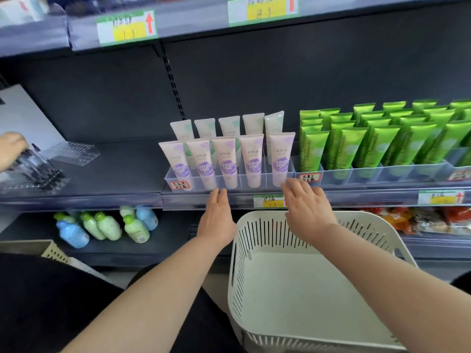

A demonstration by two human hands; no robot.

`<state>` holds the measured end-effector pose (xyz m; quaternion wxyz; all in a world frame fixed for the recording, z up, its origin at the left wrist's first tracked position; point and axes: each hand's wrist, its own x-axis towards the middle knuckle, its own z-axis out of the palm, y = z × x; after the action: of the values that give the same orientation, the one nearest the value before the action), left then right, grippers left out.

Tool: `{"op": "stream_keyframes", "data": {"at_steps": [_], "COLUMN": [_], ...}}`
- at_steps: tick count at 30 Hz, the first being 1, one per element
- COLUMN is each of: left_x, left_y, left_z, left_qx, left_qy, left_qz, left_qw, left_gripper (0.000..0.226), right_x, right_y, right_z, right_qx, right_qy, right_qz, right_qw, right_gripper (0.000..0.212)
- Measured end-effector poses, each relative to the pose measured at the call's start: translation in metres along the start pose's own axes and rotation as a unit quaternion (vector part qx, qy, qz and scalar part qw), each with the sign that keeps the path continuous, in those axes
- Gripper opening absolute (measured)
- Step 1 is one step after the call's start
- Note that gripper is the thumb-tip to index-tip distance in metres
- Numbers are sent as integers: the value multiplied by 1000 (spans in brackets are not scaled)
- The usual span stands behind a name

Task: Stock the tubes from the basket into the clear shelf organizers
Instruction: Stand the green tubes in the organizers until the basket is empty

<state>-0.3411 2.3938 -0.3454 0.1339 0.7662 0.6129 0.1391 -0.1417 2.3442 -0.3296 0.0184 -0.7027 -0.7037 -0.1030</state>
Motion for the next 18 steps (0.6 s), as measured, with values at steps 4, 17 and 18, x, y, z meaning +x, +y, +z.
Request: {"op": "stream_keyframes", "data": {"at_steps": [4,17,18], "left_x": [2,8,9], "left_y": [24,70,68], "left_z": [10,40,41], "left_qx": [19,169,184], "left_qy": [-15,-21,-9], "left_qz": [60,161,169], "left_qw": [998,972,968], "left_gripper": [75,73,73], "right_x": [-17,-33,-31], "right_y": [29,90,90], "right_z": [4,26,29], "right_qx": [-7,33,31], "right_qy": [-6,-13,-11], "right_qz": [38,86,84], "right_qw": [999,996,996], "right_gripper": [67,62,60]}}
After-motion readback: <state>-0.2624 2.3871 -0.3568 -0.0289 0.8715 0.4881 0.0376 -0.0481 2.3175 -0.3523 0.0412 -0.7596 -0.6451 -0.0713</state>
